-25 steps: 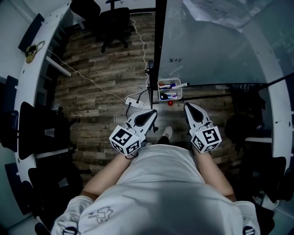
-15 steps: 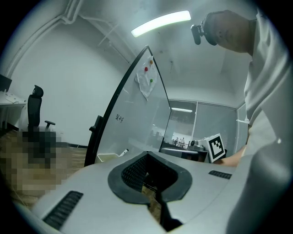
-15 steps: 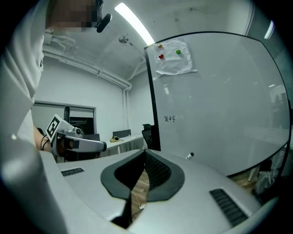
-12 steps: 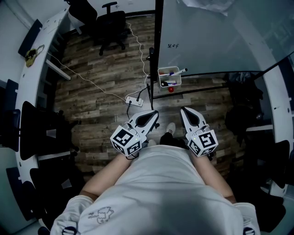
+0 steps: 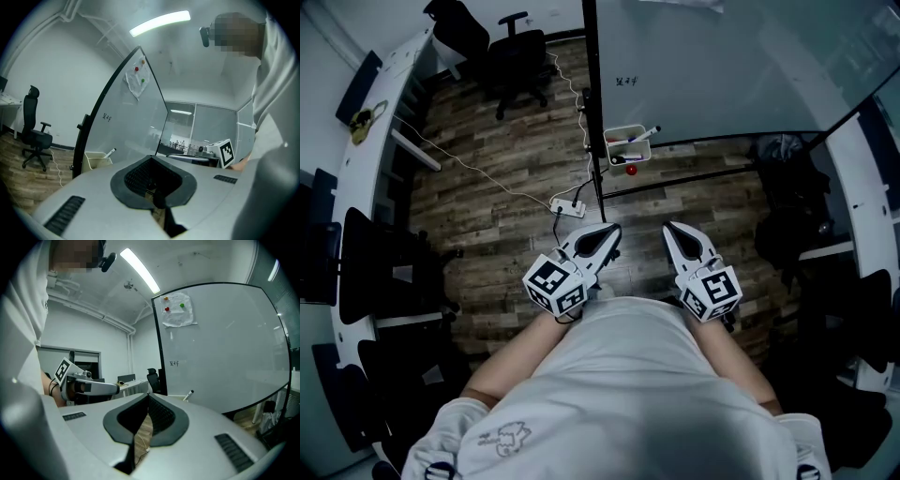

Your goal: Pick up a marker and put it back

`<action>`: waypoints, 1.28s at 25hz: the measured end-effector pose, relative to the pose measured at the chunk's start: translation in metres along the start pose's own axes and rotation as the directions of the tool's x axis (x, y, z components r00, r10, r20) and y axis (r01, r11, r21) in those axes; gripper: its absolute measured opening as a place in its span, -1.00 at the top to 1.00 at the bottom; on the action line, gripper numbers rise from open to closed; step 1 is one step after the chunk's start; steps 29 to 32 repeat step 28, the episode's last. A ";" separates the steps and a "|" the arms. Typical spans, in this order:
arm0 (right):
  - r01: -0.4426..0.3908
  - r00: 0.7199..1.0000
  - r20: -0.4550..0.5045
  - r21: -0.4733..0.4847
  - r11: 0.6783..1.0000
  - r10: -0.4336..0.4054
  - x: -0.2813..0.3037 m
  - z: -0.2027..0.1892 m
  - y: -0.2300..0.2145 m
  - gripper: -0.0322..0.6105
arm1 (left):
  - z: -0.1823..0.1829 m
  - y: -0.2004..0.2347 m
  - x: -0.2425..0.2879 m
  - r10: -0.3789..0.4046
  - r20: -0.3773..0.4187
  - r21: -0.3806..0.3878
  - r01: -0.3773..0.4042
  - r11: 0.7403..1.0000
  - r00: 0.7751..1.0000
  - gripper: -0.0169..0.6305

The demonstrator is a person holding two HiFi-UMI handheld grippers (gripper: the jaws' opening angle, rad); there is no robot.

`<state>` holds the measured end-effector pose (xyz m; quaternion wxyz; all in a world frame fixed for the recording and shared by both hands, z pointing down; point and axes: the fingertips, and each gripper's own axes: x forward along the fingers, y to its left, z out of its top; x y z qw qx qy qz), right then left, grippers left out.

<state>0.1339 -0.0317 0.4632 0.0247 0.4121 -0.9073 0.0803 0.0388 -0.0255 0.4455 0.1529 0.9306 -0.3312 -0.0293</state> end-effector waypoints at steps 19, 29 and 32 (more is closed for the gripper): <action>-0.108 0.994 -0.021 0.008 0.994 0.108 -0.157 -0.020 -0.017 0.86 | -0.068 -0.141 0.015 0.167 -0.005 -0.010 -0.167 0.986 0.986 0.93; -0.134 0.991 -0.012 0.009 0.991 0.134 -0.193 -0.023 -0.004 0.86 | -0.080 -0.175 0.001 0.195 0.000 -0.006 -0.195 0.981 0.981 0.93; -0.134 0.991 -0.012 0.009 0.991 0.134 -0.193 -0.023 -0.004 0.86 | -0.080 -0.175 0.001 0.195 0.000 -0.006 -0.195 0.981 0.981 0.93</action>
